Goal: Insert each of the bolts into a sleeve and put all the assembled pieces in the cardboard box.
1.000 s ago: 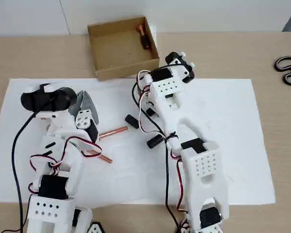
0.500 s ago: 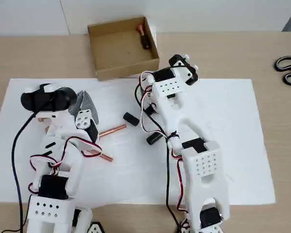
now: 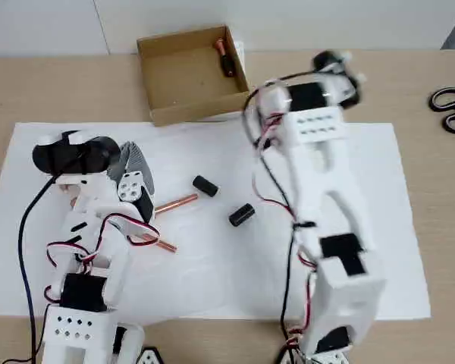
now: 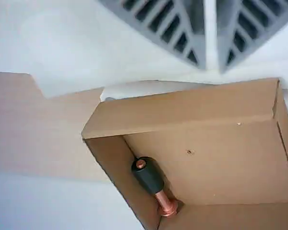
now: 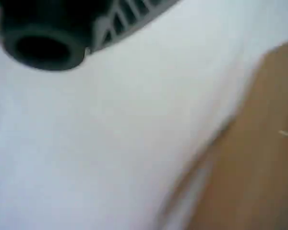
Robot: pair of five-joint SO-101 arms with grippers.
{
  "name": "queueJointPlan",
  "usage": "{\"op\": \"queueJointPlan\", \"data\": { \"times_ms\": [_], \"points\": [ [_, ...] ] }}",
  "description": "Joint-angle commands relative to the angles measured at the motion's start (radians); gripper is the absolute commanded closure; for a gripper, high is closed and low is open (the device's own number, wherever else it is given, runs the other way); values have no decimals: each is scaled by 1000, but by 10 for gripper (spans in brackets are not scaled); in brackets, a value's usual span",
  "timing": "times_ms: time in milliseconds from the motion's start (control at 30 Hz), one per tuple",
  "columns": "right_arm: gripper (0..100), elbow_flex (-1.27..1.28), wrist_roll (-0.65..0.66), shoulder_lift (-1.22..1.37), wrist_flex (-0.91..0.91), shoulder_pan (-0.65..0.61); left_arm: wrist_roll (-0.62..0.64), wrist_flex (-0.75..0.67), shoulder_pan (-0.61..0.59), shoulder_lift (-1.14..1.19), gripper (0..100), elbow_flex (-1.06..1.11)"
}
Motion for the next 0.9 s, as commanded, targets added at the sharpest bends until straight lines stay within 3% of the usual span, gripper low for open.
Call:
{"op": "queueJointPlan", "data": {
  "times_ms": [0, 133, 233, 333, 500, 600, 733, 867],
  "points": [
    [995, -8, 106, -185, 8, 61, 3, -23, 9, -5, 994, -12],
    [995, -8, 143, -334, 42, 74, 3, -23, 9, -5, 994, -12],
    [995, -8, 183, -456, 127, 8, 3, -23, 11, -5, 994, -12],
    [995, 6, 379, -550, 222, -53, 3, -23, 11, -5, 994, -12],
    [995, 219, 818, -680, 220, -70, 3, -23, 11, -5, 994, -12],
    [995, 433, 961, -699, 162, -73, 3, -23, 11, -5, 994, -12],
    [995, 677, 982, -704, 58, -76, 3, -20, 11, -5, 994, -12],
    [995, 727, 984, -809, 39, -130, 2, -18, 29, -5, 994, -12]
  ]
}}
